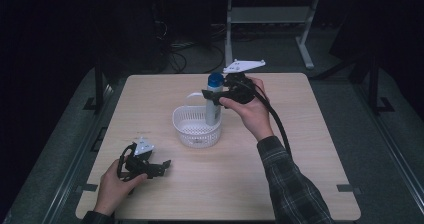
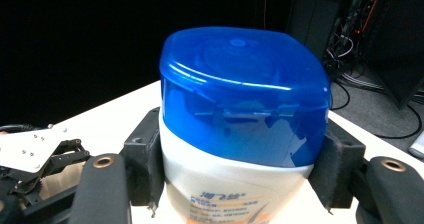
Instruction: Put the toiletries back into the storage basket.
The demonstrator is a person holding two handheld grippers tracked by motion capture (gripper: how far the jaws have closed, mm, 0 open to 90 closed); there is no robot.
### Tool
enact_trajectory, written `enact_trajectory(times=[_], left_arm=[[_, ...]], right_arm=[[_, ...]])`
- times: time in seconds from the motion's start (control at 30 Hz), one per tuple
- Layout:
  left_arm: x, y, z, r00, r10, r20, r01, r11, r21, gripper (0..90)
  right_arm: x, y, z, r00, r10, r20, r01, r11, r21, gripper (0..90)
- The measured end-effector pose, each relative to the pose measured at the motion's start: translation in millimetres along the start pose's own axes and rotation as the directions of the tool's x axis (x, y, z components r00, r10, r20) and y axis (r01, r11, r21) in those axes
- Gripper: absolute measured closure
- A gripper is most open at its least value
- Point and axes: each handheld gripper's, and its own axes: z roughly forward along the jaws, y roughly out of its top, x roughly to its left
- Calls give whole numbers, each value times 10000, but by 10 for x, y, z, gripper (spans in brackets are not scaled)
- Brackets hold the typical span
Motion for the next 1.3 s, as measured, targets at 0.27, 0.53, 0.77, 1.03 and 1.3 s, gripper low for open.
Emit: enact_trajectory(times=[0.27,0.53,0.77,1.03,1.3], left_arm=[[-1,-1,0,10000,11,10,-11,10000,-9,127],[-3,-1,1,10000,9,9,-9,10000,-29,127],[-2,-1,1,10000,15,6,-15,10000,-27,127],[-2,-1,1,10000,19,8,-19,10000,-25,127],[-2,-2,1,10000,17,7,-17,10000,-31,127]], right_arm=[[30,-25,87,9999,-128,-45,128,9997,186,346],[7,-112,126,10000,-57,45,55,9995,304,346],[-7,-185,162,10000,9,85,-13,9988,482,346],[-24,-271,205,9999,136,53,-140,9976,679,346],[-40,-347,247,9999,149,26,-151,9966,816,345]])
